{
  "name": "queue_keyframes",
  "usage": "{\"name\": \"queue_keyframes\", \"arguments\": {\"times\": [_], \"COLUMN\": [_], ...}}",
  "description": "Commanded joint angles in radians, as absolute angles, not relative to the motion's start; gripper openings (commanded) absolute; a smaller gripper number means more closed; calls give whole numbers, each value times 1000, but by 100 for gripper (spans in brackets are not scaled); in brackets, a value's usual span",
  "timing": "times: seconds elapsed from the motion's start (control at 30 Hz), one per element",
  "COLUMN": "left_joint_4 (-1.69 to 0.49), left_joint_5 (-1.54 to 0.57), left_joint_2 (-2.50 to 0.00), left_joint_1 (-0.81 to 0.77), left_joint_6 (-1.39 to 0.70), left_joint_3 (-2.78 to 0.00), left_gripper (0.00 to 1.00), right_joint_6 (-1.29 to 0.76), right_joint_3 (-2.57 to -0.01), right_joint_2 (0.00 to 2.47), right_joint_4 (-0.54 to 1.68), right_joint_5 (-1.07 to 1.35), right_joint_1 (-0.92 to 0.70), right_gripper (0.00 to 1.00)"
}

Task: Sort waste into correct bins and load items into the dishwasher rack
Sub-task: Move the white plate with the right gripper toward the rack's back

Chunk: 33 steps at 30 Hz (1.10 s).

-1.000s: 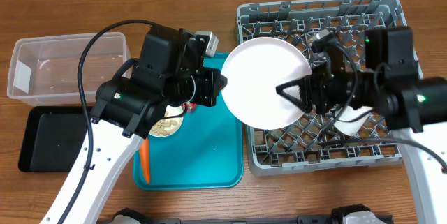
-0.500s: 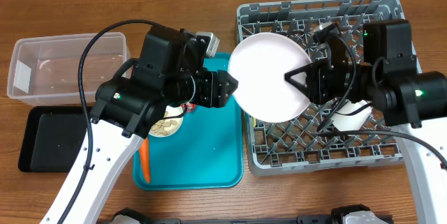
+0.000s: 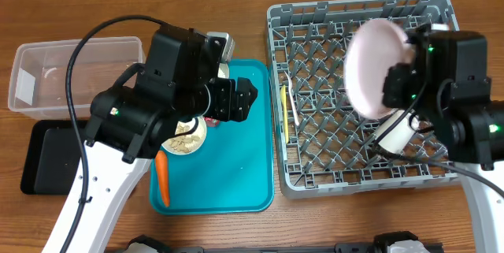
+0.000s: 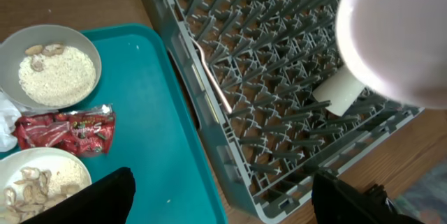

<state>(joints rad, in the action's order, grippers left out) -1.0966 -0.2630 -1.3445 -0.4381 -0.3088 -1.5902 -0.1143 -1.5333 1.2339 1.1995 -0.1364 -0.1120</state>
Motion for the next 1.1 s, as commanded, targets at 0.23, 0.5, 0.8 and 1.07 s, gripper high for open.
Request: {"name": "queue_keyframes", "arguments": {"times": [0.23, 0.5, 0.8, 1.07], "left_joint_4": [-1100, -1100, -1100, -1099], "left_joint_5": [-228, -228, -228, -228], "left_joint_2": [-1339, -1339, -1340, -1340], "left_joint_1": [-437, -437, -437, -437], "left_joint_6": [-268, -253, -246, -246], "left_joint_3": [-1612, -1612, -1612, -1612], "left_gripper": [86, 89, 91, 92], "right_joint_6": [133, 140, 166, 348], "right_joint_3": [-1565, -1565, -1565, -1565], "right_joint_2": [1371, 1552, 1581, 1581], "right_joint_4": [1043, 1032, 1006, 968], "right_joint_5": [-308, -192, -163, 28], "right_joint_1": [35, 151, 192, 200], "right_gripper": [16, 13, 13, 24]}}
